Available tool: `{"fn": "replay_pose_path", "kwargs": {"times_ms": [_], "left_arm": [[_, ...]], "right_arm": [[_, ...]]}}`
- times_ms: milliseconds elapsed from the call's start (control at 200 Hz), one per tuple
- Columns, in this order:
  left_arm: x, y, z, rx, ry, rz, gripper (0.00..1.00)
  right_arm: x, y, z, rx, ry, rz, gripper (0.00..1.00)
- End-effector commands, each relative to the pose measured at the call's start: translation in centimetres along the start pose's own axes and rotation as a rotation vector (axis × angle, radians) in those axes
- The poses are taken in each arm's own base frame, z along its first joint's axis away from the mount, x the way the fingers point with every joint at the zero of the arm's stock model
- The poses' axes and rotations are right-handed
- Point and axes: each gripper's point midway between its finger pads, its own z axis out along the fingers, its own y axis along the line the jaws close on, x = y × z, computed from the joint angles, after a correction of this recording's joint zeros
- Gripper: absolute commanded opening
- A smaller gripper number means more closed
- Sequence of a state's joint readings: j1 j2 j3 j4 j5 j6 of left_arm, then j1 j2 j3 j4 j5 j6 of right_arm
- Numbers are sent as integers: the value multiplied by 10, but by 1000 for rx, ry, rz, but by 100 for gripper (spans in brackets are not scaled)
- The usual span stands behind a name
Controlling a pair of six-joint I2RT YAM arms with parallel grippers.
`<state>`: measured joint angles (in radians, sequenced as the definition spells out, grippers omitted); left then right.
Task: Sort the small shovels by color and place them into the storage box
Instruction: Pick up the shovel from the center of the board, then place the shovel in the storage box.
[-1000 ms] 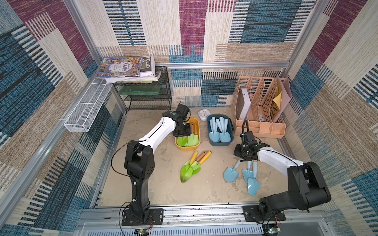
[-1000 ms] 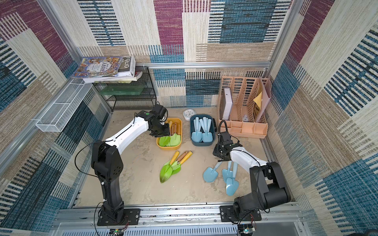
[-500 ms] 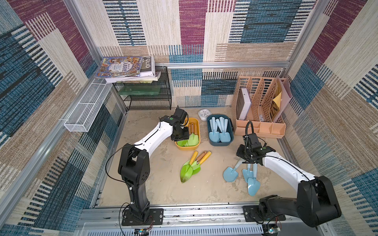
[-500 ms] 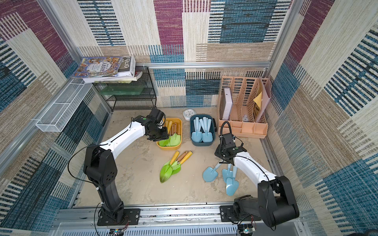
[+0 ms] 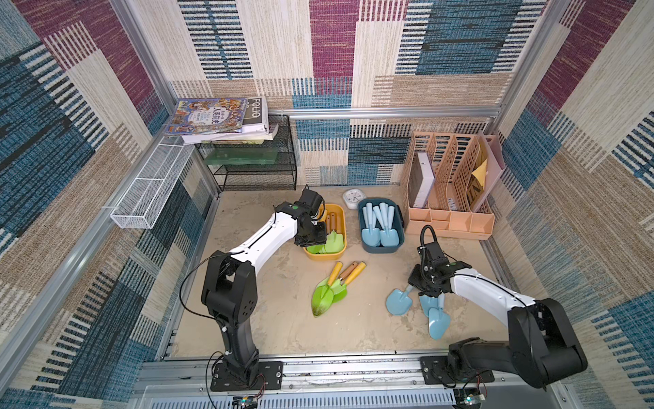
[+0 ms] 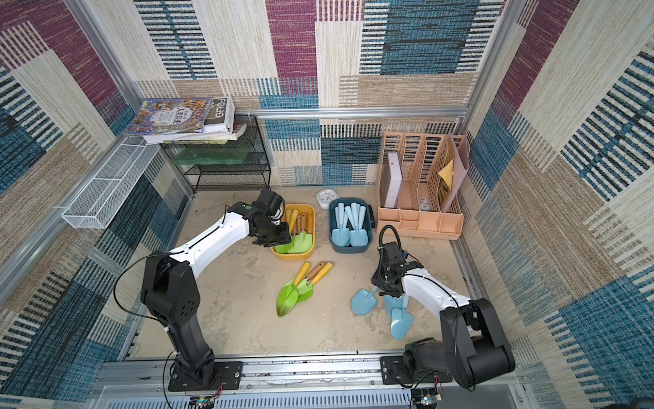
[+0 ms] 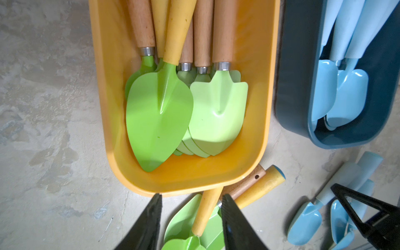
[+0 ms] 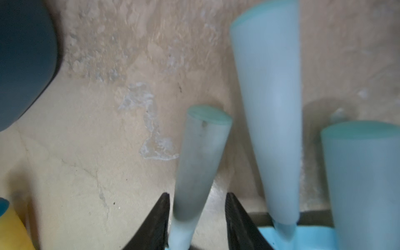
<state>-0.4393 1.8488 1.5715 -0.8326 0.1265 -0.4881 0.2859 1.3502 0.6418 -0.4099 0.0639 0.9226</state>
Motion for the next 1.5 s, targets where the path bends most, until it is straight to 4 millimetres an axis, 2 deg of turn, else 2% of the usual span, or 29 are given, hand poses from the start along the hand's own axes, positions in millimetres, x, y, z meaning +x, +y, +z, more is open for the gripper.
{"fn": "replay_pose_path", "kwargs": {"times_ms": [0,105,160,225,366,526,701,896,1052,1182,1322,1497], "left_arm": [[5,5,9,-26,41,7,47],[5,7,14,-49,54,-40,47],[3,11,14,-79,36,-69,47],[0,15,11,-101,14,-101,47],[-8,14,8,-102,-26,-113,47],[-14,13,13,-92,-35,-69,47],[-10,14,13,-77,-49,-27,47],[-1,18,5,-79,-49,-5,47],[-2,23,0,-98,-74,-19,47],[2,32,-5,-127,-91,-26,47],[6,42,-6,-144,-85,-52,47],[8,47,-11,-169,-98,-53,47]], "right_arm": [[3,6,6,-16,36,-38,41],[2,9,11,-3,64,-136,30],[-3,10,11,9,74,-182,22],[-13,13,8,20,61,-231,17],[-35,16,-3,53,-17,-245,15],[-73,25,-33,95,-193,-204,15],[-122,68,-67,44,-351,-242,15],[-173,148,-91,-99,-430,-324,16],[-213,199,-85,-136,-467,-385,16],[-229,234,-61,-154,-441,-441,16],[-230,260,-36,-162,-385,-485,16],[-208,274,-9,-158,-298,-547,16]]}}
